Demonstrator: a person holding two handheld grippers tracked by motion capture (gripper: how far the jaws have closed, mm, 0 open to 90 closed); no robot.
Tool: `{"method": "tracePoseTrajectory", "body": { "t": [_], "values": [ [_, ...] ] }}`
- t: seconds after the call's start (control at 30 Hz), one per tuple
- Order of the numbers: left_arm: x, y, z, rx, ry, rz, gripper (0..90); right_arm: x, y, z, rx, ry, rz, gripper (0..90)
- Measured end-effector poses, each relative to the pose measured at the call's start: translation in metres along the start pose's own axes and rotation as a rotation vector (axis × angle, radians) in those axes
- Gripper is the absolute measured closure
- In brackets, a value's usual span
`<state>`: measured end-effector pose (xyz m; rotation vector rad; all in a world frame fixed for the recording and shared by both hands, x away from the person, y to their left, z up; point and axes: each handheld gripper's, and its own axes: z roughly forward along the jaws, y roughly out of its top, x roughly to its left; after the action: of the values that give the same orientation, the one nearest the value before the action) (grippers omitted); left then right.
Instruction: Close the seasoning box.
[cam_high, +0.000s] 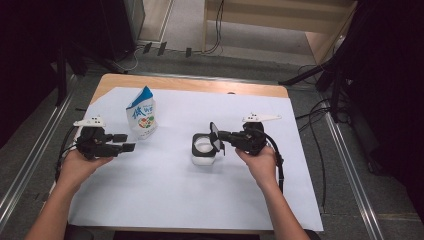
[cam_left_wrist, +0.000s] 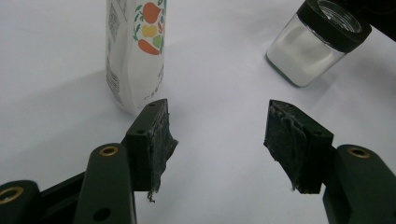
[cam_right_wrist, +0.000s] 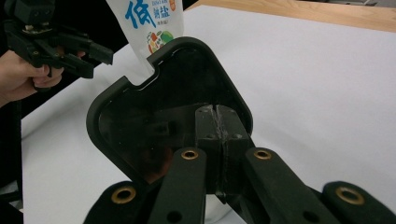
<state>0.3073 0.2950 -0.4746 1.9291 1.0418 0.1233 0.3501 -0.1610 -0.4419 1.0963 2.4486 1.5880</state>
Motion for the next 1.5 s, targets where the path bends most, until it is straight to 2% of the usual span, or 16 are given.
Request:
{"method": "tracePoseTrajectory", "body": {
  "t": [0.37,0.53,0.63,0.77,0.87,1.03,1.2,1.3,1.5],
  "values": [
    [0.001,-0.001,-0.001,-0.001,-0.001,-0.002,41.2,0.004,0.000,0.021,0.054,0.008,-0.020,90.0],
    [0.001,-0.002,0.001,0.005,0.005,0.005,40.6,0.004,-0.001,0.022,0.058,0.006,-0.021,90.0],
    [0.000,-0.001,0.001,0.011,-0.008,0.005,40.4,0.003,-0.001,0.020,0.053,0.003,-0.027,87.6],
    [-0.001,-0.002,0.003,0.013,-0.003,0.013,40.2,0.000,0.000,0.014,0.027,-0.004,-0.031,76.1],
    [-0.002,-0.002,0.003,0.016,-0.005,0.012,39.8,-0.004,-0.001,0.009,0.009,-0.019,-0.031,72.8],
    [-0.001,-0.002,0.004,0.018,-0.008,0.012,39.7,-0.010,-0.003,-0.001,-0.013,-0.054,-0.014,70.3],
    [-0.002,-0.002,0.005,0.019,-0.003,0.024,39.4,-0.017,-0.004,-0.013,-0.027,-0.087,-0.013,69.7],
    [-0.002,-0.002,0.004,0.017,-0.002,0.014,39.2,-0.022,-0.005,-0.021,-0.045,-0.101,-0.007,69.6],
    [-0.002,-0.002,0.006,0.027,-0.005,0.020,39.2,-0.030,-0.011,-0.030,-0.055,-0.143,-0.009,66.4]
  ]
}}
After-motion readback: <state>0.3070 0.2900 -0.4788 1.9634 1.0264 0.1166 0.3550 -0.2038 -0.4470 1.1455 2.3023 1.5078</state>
